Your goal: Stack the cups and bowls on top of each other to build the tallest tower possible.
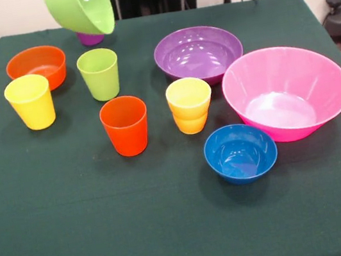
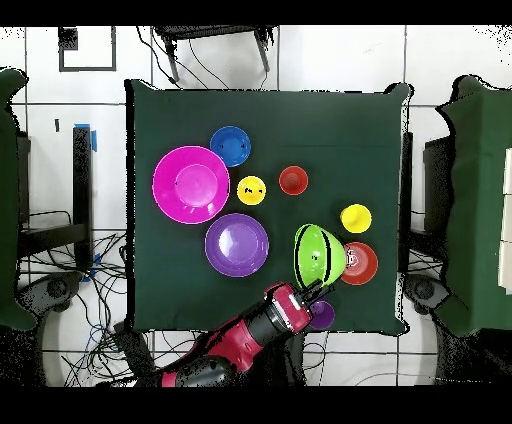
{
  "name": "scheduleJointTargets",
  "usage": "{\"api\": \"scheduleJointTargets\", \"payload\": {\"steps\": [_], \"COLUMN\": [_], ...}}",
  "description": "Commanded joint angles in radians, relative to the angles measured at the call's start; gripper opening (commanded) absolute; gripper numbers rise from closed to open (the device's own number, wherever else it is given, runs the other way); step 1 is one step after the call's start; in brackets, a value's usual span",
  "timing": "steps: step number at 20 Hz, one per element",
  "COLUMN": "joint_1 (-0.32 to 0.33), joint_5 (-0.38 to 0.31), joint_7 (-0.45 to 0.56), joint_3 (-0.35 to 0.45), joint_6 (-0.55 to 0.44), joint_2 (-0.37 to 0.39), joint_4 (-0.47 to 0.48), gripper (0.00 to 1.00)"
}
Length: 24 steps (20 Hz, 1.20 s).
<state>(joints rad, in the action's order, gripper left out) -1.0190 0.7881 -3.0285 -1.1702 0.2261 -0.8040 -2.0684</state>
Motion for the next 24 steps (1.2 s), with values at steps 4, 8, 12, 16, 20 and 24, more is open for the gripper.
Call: {"api": "scheduleJointTargets", "payload": {"steps": [4,8,12,16,20,24], "joint_1": [-0.040,-0.063,-0.083,-0.104,-0.110,-0.123], "joint_5": [0.055,0.047,0.030,0.030,0.029,0.040], "joint_7": [-0.029,-0.027,-0.031,-0.050,-0.068,-0.098], "joint_3": [0.068,0.057,0.052,0.030,0.021,0.001], "joint_6": [-0.179,-0.222,-0.260,-0.321,-0.354,-0.392], "joint_2": [-0.072,-0.108,-0.131,-0.168,-0.193,-0.235], "joint_4": [0.221,0.242,0.253,0.274,0.300,0.322], "gripper": [0.00,0.00,0.00,0.00,0.00,0.00]}}
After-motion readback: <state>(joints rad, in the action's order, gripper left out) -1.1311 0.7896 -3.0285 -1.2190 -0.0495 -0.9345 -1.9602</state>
